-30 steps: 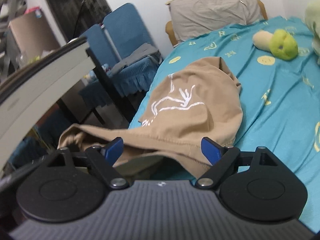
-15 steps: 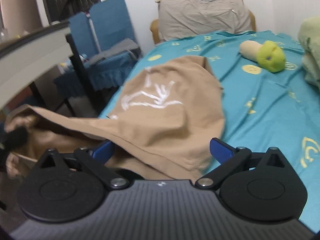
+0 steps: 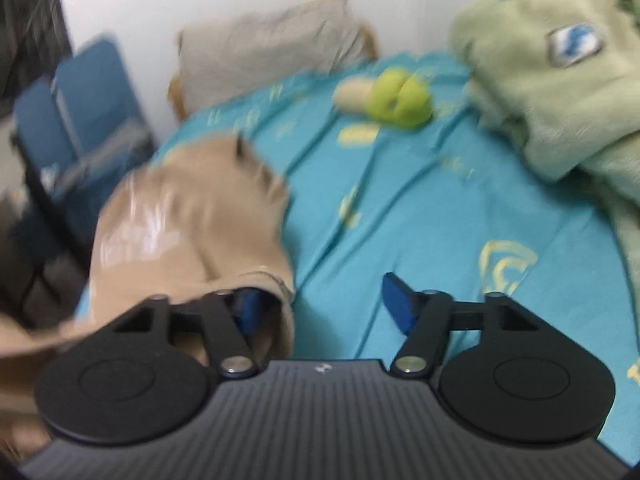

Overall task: Fold clothes
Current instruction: 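Lift the T-shirt with the left gripper while the right gripper reaches its hem, then hold the T-shirt with both grippers and lift it high to shake out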

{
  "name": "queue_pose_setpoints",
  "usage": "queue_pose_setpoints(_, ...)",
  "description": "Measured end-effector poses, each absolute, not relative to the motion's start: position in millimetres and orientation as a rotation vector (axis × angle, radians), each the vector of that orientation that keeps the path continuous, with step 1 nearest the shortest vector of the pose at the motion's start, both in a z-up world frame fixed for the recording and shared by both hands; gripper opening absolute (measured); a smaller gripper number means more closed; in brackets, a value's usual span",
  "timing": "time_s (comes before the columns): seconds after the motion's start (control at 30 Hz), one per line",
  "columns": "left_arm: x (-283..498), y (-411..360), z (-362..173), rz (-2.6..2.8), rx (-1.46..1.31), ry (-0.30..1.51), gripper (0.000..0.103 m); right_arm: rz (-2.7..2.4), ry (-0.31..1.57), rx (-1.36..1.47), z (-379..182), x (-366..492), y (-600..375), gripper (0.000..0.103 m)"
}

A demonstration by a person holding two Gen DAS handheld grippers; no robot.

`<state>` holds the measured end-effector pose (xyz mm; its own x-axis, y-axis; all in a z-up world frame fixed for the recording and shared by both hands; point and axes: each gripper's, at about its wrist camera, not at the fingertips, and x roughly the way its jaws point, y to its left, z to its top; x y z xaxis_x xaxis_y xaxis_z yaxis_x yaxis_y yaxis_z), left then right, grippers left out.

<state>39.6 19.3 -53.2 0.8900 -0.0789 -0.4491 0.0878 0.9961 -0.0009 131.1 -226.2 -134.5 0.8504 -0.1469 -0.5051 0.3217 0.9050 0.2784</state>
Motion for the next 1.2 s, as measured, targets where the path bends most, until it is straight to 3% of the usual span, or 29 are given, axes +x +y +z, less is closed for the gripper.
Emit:
queue_pose_setpoints(0.03, 41, 17, -57, -0.082, 0.045, 0.482, 0.007, -0.245, 0.473, 0.374, -131, 130, -228, 0.040)
queue_pose_setpoints(0.1, 45, 12, -63, -0.071, 0.097, 0.515, 0.011, -0.215, 0.477, 0.369, -127, 130, -225, 0.015)
queue_pose_setpoints(0.13, 46, 11, -65, -0.063, 0.116, 0.529, 0.013, -0.200, 0.480, 0.352, -125, 130, -220, 0.012)
queue_pose_setpoints(0.23, 49, 12, -71, -0.036, 0.164, 0.566, 0.020, -0.189, 0.448, 0.274, -118, 127, -208, 0.012)
queue_pose_setpoints(0.3, 51, 13, -74, -0.018, 0.197, 0.591, 0.047, -0.183, 0.418, 0.257, -112, 125, -206, 0.012)
queue_pose_setpoints(0.4, 45, 9, -72, 0.038, 0.262, 0.554, 0.067, -0.178, 0.381, 0.283, -103, 120, -210, 0.012)
queue_pose_setpoints(0.5, 37, 0, -70, 0.049, 0.331, 0.498, 0.076, -0.175, 0.346, 0.308, -95, 113, -213, 0.012)
queue_pose_setpoints(0.77, 63, -28, -98, 0.090, 0.505, 0.494, 0.078, -0.214, 0.350, 0.330, -93, 113, -220, 0.014)
queue_pose_setpoints(0.83, 72, -23, -100, 0.124, 0.474, 0.511, 0.079, -0.253, 0.418, 0.313, -105, 120, -225, 0.023)
queue_pose_setpoints(0.87, 75, -18, -99, 0.149, 0.450, 0.510, 0.079, -0.272, 0.459, 0.301, -112, 125, -226, 0.039)
queue_pose_setpoints(0.9, 77, -13, -97, 0.178, 0.424, 0.506, 0.079, -0.292, 0.503, 0.291, -120, 129, -228, 0.062)
queue_pose_setpoints(0.97, 82, -3, -92, 0.234, 0.373, 0.496, 0.079, -0.320, 0.579, 0.287, -137, 136, -232, 0.086)
queue_pose_setpoints(1.13, 84, 31, -75, 0.316, 0.169, 0.463, 0.082, -0.318, 0.701, 0.375, -159, 143, -244, 0.086)
queue_pose_setpoints(1.2, 83, 35, -70, 0.315, 0.146, 0.430, 0.082, -0.344, 0.604, 0.374, -146, 133, -243, 0.086)
